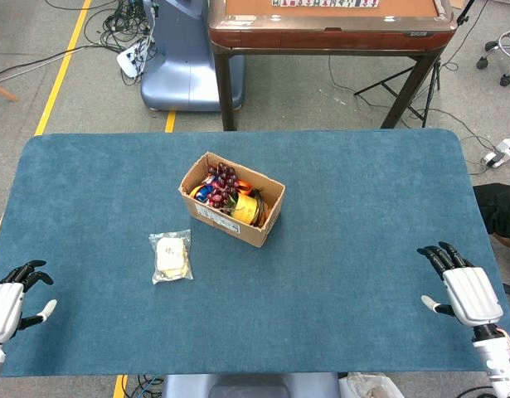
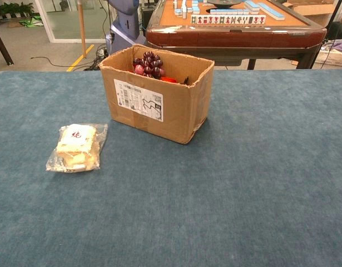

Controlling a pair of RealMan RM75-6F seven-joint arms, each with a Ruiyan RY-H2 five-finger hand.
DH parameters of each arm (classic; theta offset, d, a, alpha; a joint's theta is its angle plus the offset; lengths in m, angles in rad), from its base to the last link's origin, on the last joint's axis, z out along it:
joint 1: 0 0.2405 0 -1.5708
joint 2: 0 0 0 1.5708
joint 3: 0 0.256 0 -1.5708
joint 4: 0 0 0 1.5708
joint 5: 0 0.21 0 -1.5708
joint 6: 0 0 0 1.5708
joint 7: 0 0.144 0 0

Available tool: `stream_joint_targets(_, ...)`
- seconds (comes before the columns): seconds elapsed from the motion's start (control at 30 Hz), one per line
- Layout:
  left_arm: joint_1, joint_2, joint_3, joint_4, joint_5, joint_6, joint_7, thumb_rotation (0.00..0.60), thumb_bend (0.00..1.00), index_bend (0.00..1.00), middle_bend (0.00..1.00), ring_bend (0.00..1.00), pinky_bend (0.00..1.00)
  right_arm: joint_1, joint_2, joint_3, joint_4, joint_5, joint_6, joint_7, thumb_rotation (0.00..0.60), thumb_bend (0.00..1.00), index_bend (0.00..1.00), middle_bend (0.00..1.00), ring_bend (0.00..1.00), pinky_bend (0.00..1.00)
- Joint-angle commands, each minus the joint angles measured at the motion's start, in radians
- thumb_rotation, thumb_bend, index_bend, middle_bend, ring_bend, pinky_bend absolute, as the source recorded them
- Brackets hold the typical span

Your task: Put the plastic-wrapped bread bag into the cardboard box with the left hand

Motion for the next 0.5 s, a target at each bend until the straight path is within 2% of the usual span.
stream_joint_targets(0.03,0.001,0.002,0.002,-0.001,0.001,-0.001,-0.002,0.6,0.22,0.45,0.23,0.26,0.46,0.002,0.0,0.002,0.0,0.005,-0.003,-0.003,0.6,0.03,0.2,0.21,0.1,0.41)
stream_joint_targets(0.23,0.004,0.005,0.0,-0.001,0.001,0.005,-0.018,0.6,0.22,0.44,0.23,0.26,0.46,0.005,-0.001,0.001,-0.005,0.002,-0.007,-0.008,0.6,0.03,0.2,0.21,0.1,0.41)
stream_joint_targets(0.5,-0.007,0.003,0.003,-0.026,0.031,0.005,-0.017,0.6,0.22,0.32,0.24,0.26,0.46,-0.001,0.015,0.004,-0.02,0.002,0.008,0.0,0.6,0.03,0.2,0.21,0.1,0.41)
